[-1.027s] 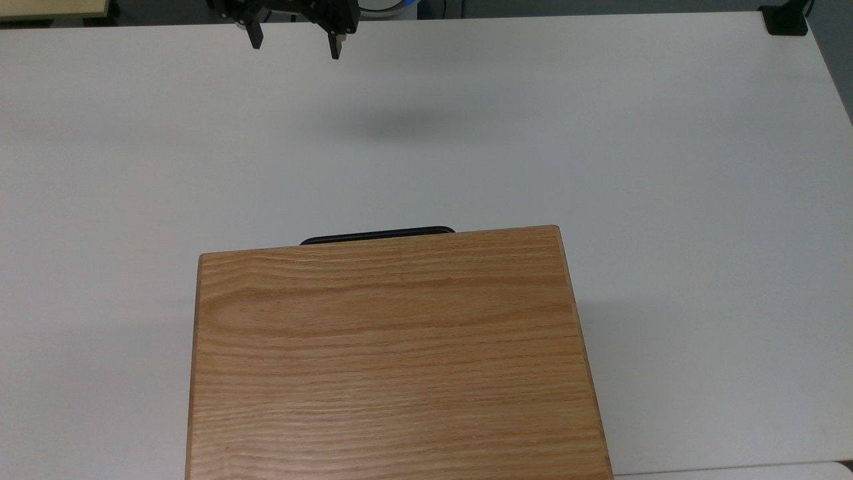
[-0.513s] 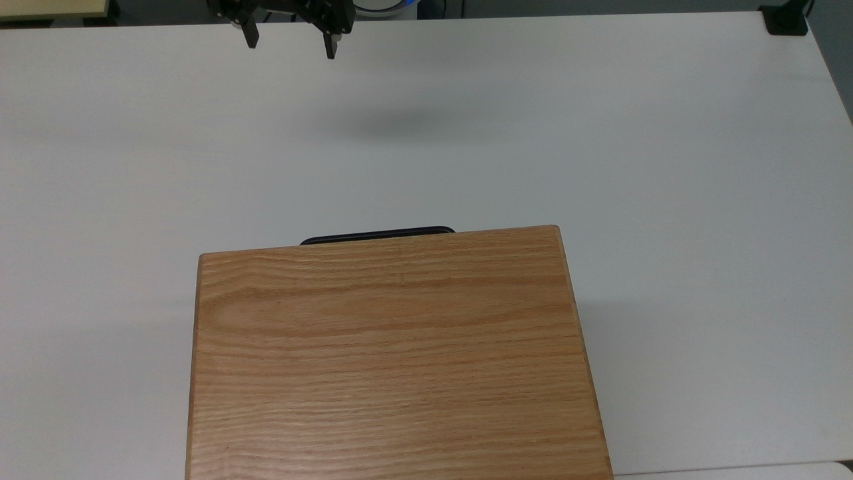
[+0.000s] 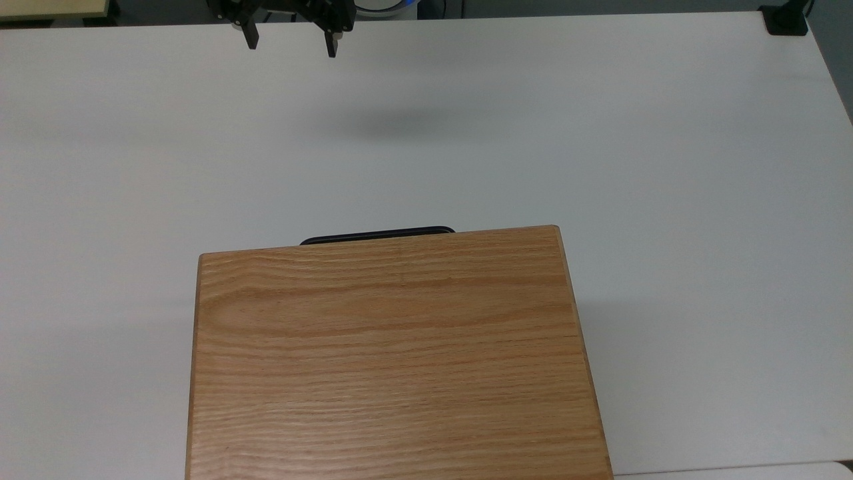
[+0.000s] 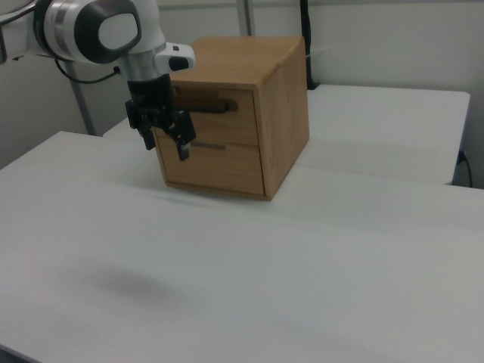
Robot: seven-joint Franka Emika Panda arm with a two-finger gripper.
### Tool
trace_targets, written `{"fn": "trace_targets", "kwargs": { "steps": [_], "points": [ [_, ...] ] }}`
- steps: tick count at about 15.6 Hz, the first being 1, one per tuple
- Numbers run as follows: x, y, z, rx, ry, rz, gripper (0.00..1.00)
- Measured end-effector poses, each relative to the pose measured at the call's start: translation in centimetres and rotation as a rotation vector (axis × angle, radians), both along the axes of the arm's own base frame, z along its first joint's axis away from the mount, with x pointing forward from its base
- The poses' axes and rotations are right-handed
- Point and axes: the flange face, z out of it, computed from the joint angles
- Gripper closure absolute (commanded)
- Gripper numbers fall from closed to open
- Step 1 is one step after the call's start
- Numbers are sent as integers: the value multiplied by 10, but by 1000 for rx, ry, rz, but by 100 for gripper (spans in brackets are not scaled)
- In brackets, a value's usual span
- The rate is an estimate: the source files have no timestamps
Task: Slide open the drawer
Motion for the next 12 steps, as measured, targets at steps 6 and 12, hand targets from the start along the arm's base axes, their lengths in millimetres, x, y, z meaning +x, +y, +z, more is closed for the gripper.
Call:
{"fn": "trace_targets", "kwargs": {
  "steps": [6, 12],
  "points": [
    [0, 8, -3, 0, 14, 15, 0],
    [29, 22, 5, 143, -158, -264, 3]
  ]
}}
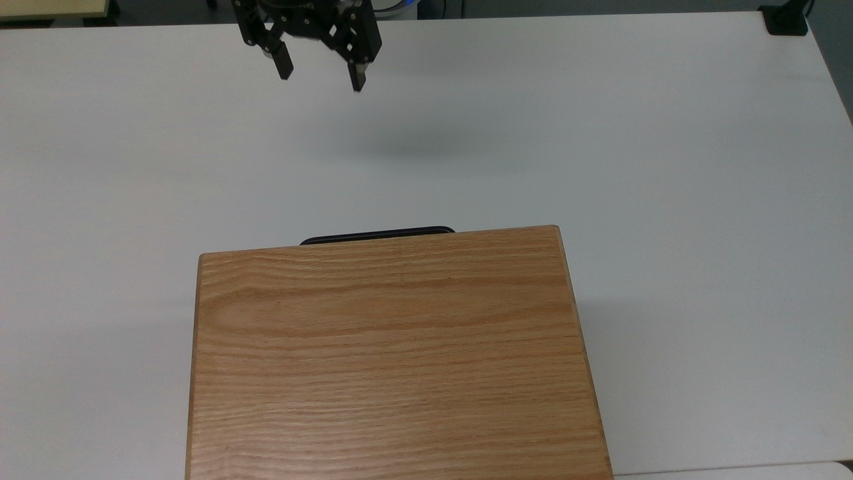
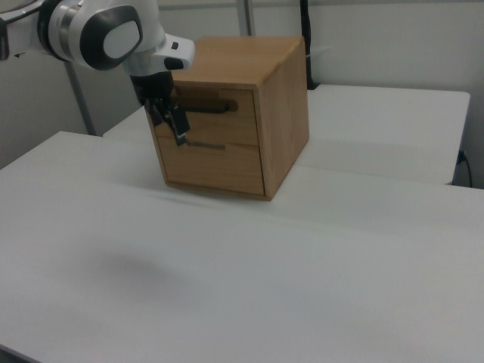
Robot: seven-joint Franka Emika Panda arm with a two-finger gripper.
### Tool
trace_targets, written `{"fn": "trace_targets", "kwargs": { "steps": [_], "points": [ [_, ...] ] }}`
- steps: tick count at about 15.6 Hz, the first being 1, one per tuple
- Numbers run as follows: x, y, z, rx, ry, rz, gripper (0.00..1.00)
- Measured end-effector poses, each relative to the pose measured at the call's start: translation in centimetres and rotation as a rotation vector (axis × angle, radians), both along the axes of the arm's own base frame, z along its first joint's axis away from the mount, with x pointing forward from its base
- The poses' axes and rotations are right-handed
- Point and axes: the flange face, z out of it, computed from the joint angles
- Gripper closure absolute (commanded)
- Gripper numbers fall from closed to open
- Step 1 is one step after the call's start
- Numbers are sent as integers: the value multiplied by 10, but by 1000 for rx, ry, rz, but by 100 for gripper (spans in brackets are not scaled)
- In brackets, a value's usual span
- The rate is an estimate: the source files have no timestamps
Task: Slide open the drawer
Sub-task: 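Lower the gripper onto the black bar handle of the upper drawer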
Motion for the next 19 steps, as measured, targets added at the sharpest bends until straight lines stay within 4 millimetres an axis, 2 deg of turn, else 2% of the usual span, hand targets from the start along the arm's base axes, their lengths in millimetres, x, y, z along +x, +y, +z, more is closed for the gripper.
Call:
{"fn": "trace_targets", "kwargs": {
  "steps": [2, 7, 10, 13, 15, 17, 19],
  "points": [
    [10, -4, 3, 75, -39, -290, 2],
    [42, -13, -5, 248, -159, -853, 5],
    [61, -4, -20, 315, -221, -938, 16],
    [88, 13, -39, 377, -278, -945, 23],
    [96, 23, -44, 383, -308, -933, 27],
    [99, 40, -43, 391, -321, -908, 40],
    [100, 52, -46, 390, -313, -887, 56]
  ]
}}
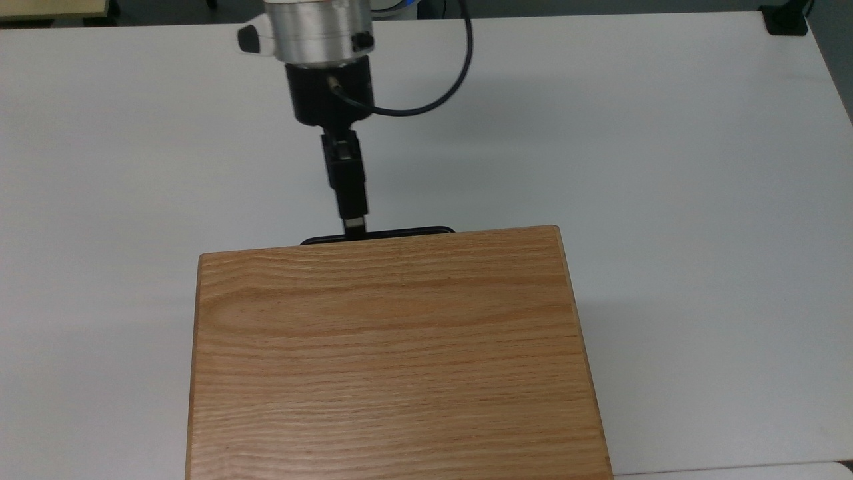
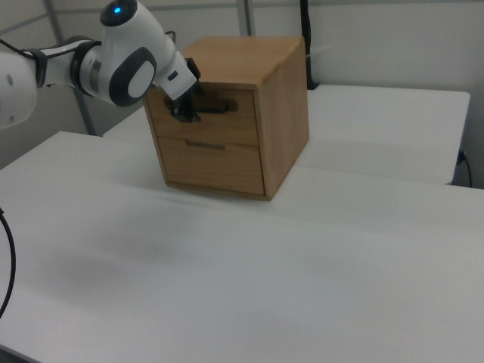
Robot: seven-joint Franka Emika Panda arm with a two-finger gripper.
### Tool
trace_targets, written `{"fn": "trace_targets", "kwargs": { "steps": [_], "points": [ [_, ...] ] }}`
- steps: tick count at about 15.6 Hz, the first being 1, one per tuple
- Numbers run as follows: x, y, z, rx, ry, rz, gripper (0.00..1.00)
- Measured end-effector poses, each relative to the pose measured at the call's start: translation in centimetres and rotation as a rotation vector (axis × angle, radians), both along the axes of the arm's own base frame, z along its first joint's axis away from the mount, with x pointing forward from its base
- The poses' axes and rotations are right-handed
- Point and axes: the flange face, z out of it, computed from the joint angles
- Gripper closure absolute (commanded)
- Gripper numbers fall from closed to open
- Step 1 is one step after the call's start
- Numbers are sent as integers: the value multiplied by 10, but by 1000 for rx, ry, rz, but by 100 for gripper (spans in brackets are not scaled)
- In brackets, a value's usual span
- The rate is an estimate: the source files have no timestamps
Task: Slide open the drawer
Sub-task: 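Lower the gripper onto the black bar handle of the upper drawer, then pull the handle outward, sliding the upper drawer out of the cabinet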
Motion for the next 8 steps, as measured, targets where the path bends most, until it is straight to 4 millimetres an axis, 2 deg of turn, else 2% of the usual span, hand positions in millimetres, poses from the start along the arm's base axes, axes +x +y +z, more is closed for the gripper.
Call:
{"fn": "trace_targets", "kwargs": {
  "steps": [1, 3, 5, 8],
  "points": [
    [1, 7, -4, -5, 5, 17, 64],
    [3, 19, -13, -16, 17, 46, 71],
    [5, 23, -19, -28, 20, 62, 88],
    [6, 24, -16, -38, 4, 74, 95]
  ]
}}
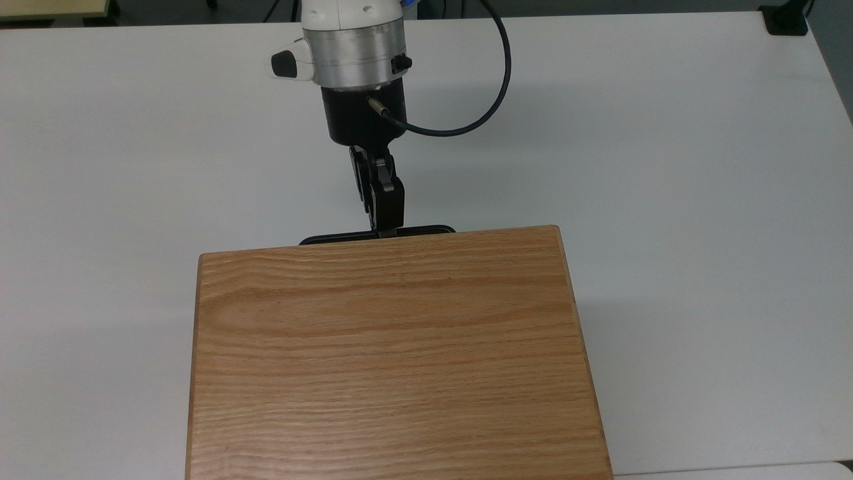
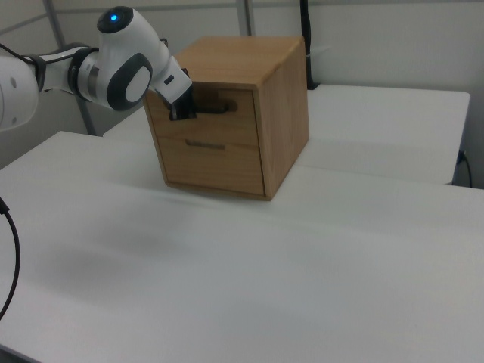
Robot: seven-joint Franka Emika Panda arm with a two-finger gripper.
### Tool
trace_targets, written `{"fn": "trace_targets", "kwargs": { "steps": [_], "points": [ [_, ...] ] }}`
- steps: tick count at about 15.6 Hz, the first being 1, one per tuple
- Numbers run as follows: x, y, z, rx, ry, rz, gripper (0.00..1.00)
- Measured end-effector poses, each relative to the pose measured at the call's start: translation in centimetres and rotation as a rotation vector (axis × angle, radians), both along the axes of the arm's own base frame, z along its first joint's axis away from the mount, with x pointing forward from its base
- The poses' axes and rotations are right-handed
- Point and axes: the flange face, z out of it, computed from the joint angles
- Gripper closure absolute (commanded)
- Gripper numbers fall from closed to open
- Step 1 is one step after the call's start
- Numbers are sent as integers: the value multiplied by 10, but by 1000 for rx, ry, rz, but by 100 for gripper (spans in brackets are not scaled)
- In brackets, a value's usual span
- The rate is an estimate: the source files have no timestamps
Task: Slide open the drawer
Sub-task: 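Pull the handle outward, sliding the upper drawer out of the cabinet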
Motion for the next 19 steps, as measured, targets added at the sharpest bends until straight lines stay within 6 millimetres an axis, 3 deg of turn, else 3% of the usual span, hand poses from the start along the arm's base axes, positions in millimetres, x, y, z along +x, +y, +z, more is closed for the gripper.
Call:
{"fn": "trace_targets", "kwargs": {
  "steps": [7, 14, 19],
  "points": [
    [-8, -3, 1, 14, 8, -6, 100],
    [-100, -29, 5, 49, 65, 58, 100],
    [-147, -43, 7, 71, 114, 100, 100]
  ]
}}
